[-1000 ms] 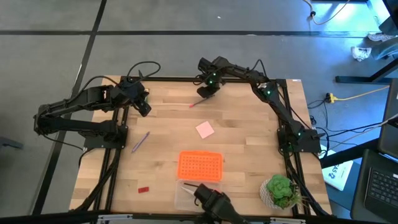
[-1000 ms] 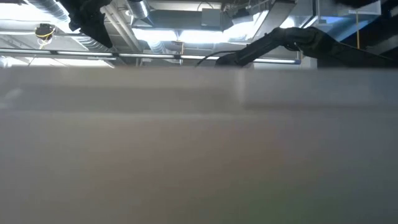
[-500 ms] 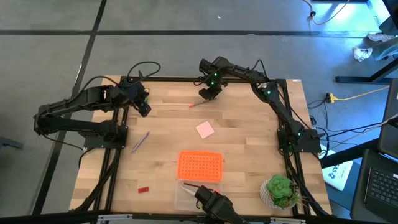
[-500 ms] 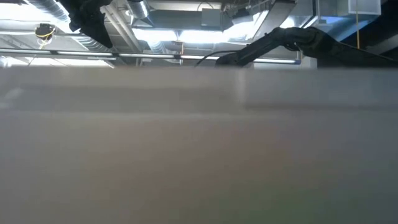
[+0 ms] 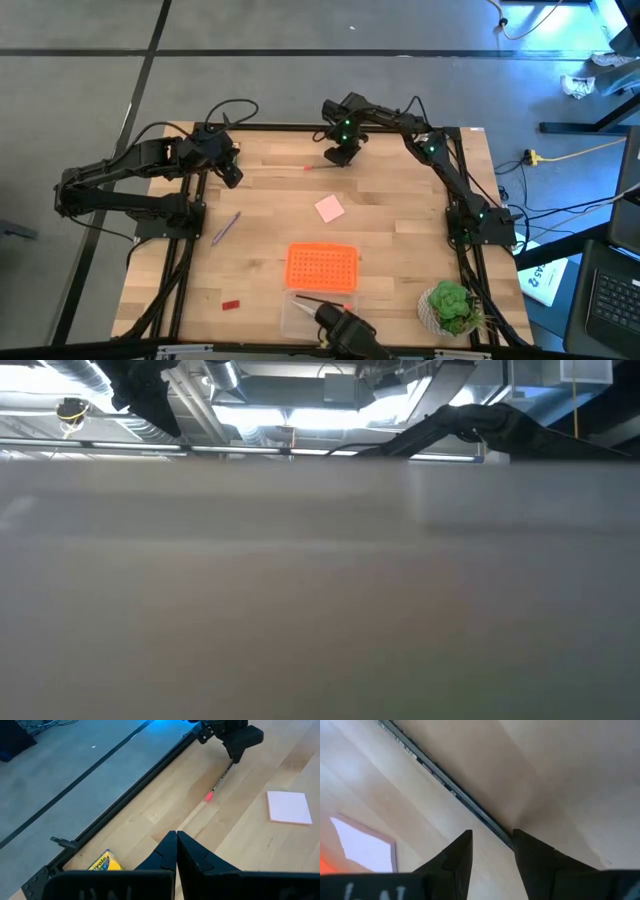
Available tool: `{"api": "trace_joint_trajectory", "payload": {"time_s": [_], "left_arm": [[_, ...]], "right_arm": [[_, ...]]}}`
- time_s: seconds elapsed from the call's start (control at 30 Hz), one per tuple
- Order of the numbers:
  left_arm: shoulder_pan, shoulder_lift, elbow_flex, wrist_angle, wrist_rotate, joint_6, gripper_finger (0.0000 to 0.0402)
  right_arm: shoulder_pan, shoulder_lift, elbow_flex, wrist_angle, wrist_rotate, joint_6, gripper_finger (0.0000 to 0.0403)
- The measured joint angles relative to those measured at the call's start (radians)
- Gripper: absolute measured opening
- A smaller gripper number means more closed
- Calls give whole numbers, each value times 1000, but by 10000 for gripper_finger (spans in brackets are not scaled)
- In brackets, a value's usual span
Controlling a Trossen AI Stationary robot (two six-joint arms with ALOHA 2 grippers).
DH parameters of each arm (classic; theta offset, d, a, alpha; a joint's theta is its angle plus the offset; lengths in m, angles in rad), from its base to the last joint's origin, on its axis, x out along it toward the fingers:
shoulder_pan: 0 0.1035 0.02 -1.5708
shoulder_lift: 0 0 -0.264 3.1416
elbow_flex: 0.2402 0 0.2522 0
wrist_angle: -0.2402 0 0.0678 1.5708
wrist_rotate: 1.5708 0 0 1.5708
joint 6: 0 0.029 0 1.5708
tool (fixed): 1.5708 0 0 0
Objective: Pack school essentials
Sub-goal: Put the dark blue pencil into the orange supply box
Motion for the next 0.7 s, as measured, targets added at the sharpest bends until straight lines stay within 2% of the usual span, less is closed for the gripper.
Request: {"api": "trace_joint_trajectory", "payload": {"time_s": [0.17,0.47,0.7], "left_arm": [[0,0,0,0,0,0,0],[0,0,0,0,0,1,0],[0,0,0,0,0,1,0]], "right_arm": [[6,0,0,-18,-39,-10,142],[16,0,5,-29,-40,-49,142],[20,-16,81,-49,41,-87,142]]}}
